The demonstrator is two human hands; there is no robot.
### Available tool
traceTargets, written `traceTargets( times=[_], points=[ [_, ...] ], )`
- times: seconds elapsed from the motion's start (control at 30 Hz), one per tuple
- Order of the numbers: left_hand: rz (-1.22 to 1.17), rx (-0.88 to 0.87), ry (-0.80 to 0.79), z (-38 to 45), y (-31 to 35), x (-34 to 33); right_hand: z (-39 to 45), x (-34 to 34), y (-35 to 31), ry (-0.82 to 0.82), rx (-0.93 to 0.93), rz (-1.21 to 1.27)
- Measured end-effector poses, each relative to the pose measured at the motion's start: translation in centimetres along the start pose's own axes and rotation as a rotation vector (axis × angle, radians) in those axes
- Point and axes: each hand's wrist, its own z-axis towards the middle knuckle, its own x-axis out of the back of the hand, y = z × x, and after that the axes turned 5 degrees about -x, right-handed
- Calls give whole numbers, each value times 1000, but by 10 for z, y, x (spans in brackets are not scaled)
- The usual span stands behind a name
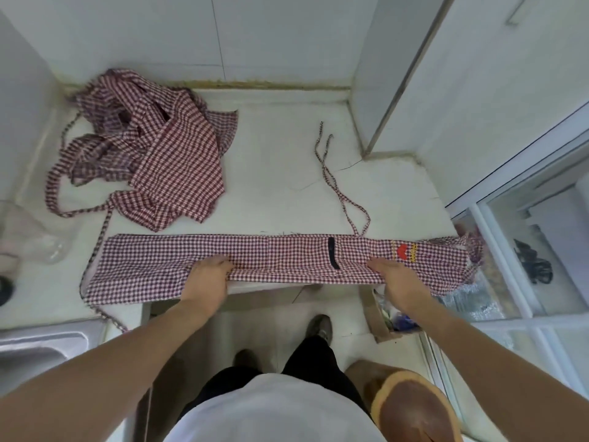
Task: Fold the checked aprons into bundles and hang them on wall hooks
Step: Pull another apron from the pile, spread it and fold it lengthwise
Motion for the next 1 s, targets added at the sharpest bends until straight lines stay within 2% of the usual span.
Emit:
traceTargets(
  times=[0.1,0.2,0.27,0.33,0.43,0.5,0.57,0.7,0.77,0.87,1.0],
  points=[
    [-39,37,-182,15,-2,28,-3,15,8,-128,60,8],
    [-112,-14,-511,26,-2,47,-10,26,11,-251,-7,-35],
    [-55,-32,-771,24,2,59,-17,32,7,-447,-107,-134],
    [11,-38,-953,23,10,69,-25,39,-2,-676,-163,-232],
    [-47,53,-1127,28,13,77,-30,48,-7,-863,-241,-377],
    [-135,140,-1181,35,9,80,-27,57,-1,-858,-331,-366],
    [-88,124,-1139,44,7,86,-17,65,12,-839,-396,-286],
    [53,47,-966,57,-2,90,13,83,22,-761,-398,-231],
    [51,65,-865,61,-15,84,28,89,26,-668,-429,-231],
    [-29,150,-659,65,-41,73,50,94,31,-407,-482,-97],
    [-18,206,-530,76,-64,66,92,99,37,-295,-496,92]
  ],
)
